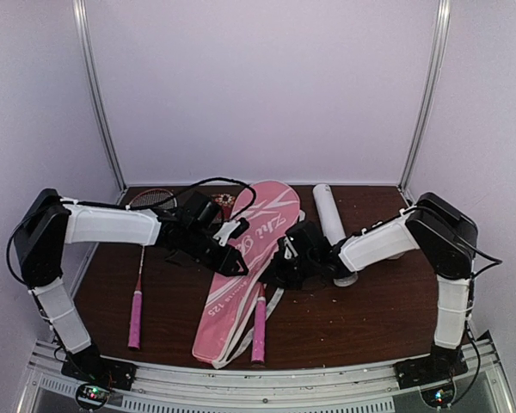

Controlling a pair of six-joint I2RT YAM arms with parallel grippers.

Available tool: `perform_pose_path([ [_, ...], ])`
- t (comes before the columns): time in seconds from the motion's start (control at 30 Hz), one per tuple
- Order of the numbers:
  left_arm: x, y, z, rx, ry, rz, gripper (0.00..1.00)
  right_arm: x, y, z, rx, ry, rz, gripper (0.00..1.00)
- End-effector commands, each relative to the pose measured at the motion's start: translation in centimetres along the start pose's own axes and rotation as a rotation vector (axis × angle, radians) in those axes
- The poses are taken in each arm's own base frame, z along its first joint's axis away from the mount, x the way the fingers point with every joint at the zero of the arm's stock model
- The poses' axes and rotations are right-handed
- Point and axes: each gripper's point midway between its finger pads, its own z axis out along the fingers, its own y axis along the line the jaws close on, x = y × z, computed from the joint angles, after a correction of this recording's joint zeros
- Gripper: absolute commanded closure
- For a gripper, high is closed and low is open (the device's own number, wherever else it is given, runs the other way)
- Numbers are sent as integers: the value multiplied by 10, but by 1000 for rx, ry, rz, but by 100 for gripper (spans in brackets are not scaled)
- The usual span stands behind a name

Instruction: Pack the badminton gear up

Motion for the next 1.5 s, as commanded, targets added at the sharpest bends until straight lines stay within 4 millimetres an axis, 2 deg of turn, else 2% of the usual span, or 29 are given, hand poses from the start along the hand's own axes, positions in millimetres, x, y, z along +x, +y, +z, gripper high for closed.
perform_pose_path([
  [0.0,16,6,-28,-78,-22,-20,62,-14,9,4,-20,-23,-99,98],
  [0.2,58,-11,-25,-124,70,7,60,-14,16,-2,-19,24,-139,76],
  [0.27,71,-17,-23,-129,96,3,59,-7,19,-11,-38,40,-137,65],
  [0.43,93,-28,-20,-126,144,2,56,15,20,-36,-66,74,-161,54],
  [0.57,104,-34,-19,-134,170,4,56,47,16,-54,-81,128,-182,53],
  [0.73,114,-44,-21,-162,195,16,54,99,19,-75,-108,206,-213,55],
  [0.83,118,-51,-20,-167,204,15,54,124,15,-80,-109,243,-192,56],
  [0.97,123,-57,-15,-185,223,15,54,148,13,-78,-128,280,-152,59],
  [1.1,124,-59,-10,-226,243,28,54,162,18,-70,-142,302,-137,61],
  [1.27,123,-56,-5,-266,251,31,55,167,10,-60,-135,306,-88,64],
  [1.47,122,-54,4,-287,267,18,63,169,7,-49,-122,309,-50,66],
])
